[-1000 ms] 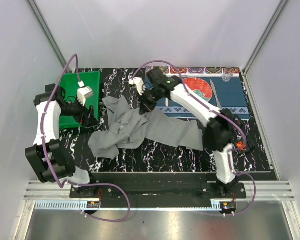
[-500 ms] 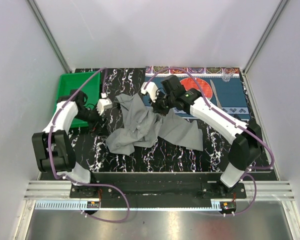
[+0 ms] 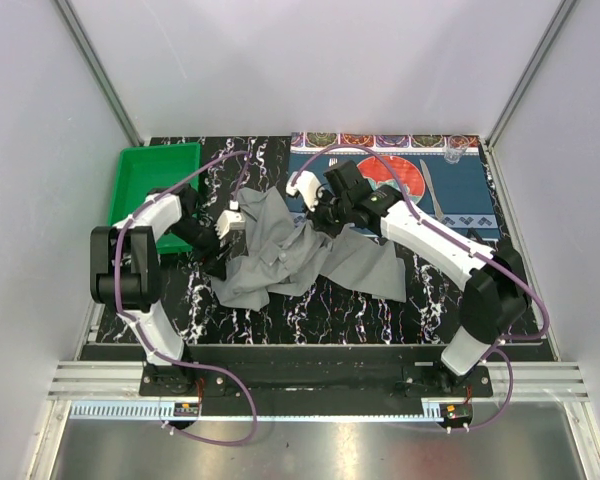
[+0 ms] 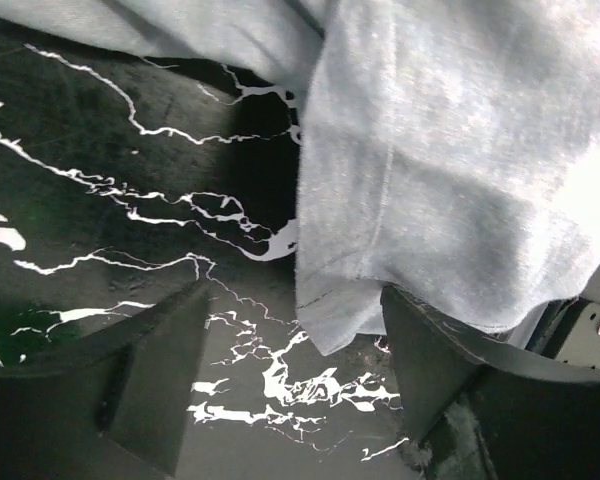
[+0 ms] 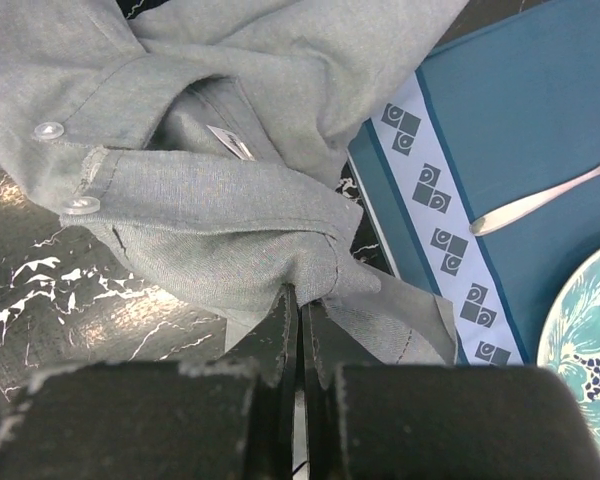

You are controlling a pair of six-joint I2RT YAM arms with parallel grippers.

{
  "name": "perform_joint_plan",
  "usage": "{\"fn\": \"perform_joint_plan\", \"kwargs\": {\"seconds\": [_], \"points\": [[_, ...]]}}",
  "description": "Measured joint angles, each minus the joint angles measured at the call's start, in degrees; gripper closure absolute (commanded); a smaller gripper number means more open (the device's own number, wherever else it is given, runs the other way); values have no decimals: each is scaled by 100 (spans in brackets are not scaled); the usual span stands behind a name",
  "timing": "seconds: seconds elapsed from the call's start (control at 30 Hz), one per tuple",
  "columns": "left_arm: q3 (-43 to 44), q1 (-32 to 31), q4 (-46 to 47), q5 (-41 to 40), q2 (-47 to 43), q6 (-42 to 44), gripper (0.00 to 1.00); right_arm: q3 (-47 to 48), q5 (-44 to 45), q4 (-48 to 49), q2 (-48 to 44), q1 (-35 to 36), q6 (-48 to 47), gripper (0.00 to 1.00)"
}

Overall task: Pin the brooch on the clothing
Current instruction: Flatten out the clothes at the center of the board.

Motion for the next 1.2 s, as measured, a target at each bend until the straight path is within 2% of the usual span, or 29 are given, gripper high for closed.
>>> {"fn": "perform_joint_plan", "kwargs": {"seconds": [0.03, 0.13, 0.17, 0.3, 0.43, 0.53, 0.67, 0.83, 1.0, 1.1, 1.2], "points": [[-2, 0, -85, 11, 0, 83, 59, 0, 22, 24, 0, -2, 24, 100], [-2, 0, -229, 70, -4, 249, 96, 4, 136, 90, 0, -2, 118, 100], [4, 7, -280, 107, -4, 249, 100, 20, 192, 92, 0, -4, 155, 100], [424, 192, -750, 433, -35, 129, 100, 251, 498, 61, 0, -26, 295, 100], [1624, 584, -1113, 901, -365, -162, 100, 994, 901, 11, -4, -142, 442, 100], [2308, 782, -1036, 1126, -968, -553, 100, 1639, 1220, 83, -28, -221, 457, 100], [2500, 800, -435, 1252, -2098, -1506, 100, 2400, 1620, 111, -81, -243, 422, 100], [2387, 793, 1036, 979, -3753, -3097, 100, 3338, 1899, 98, -212, -240, 302, 100], [2524, 793, 2068, 525, -5005, -4085, 100, 4649, 1519, -153, -365, -181, 179, 100], [2669, 793, 2391, 280, -5506, -4352, 100, 5517, 1309, -435, -470, 190, 136, 100], [3021, 793, 2616, 24, -5851, -4564, 100, 6581, 1338, -726, -492, 999, 7, 100]]}}
